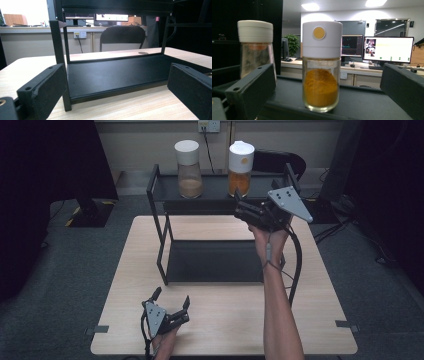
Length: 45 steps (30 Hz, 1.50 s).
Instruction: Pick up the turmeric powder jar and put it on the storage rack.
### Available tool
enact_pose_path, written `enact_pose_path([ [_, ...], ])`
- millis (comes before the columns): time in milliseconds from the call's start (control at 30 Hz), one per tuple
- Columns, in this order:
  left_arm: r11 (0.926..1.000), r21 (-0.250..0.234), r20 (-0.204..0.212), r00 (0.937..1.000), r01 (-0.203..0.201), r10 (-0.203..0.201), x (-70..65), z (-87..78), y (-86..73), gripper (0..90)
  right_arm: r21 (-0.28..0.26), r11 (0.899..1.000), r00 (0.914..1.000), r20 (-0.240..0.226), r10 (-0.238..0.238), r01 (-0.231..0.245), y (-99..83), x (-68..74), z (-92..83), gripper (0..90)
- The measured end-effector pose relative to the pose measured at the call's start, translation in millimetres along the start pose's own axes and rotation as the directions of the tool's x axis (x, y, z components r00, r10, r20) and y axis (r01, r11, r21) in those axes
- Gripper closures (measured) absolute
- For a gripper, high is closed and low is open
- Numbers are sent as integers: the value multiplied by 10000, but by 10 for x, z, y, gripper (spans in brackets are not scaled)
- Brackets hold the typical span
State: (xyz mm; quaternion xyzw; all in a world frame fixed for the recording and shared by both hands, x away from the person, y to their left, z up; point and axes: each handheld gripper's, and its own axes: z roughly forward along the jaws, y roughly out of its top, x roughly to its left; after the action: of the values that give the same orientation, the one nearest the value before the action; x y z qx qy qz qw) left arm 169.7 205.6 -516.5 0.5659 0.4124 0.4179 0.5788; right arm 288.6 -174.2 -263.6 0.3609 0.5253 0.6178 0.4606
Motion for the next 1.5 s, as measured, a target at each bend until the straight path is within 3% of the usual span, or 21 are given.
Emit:
enact_pose_path([
  [200,10000,1,-3,10000,2,-2,0,0,0,16,-47,9997,9997,-17,-259,259,-59,53,-159,0],
  [433,10000,0,-14,10000,9,-9,-2,-1,0,16,-297,9996,9994,-332,-34,24,-156,48,-345,0],
  [600,10000,-11,-14,10000,13,-13,-1,-2,-2,16,-143,9996,9989,-380,-261,255,-222,108,-489,0],
  [767,10000,-15,-12,10000,13,-13,-1,-2,-3,16,-218,9997,9986,-507,134,-145,-354,104,-654,0],
  [1000,10000,-10,-18,10000,13,-13,-2,-2,-2,15,-326,9993,9995,-245,200,-208,-510,116,-857,0],
  [1333,10000,-14,-28,10000,14,-14,-4,-2,-3,16,98,9986,9986,32,528,-528,-759,92,-1140,0],
  [1500,10000,-14,-30,10000,14,-14,-4,-2,-3,16,303,9984,9986,226,469,-476,-875,130,-1233,0],
])
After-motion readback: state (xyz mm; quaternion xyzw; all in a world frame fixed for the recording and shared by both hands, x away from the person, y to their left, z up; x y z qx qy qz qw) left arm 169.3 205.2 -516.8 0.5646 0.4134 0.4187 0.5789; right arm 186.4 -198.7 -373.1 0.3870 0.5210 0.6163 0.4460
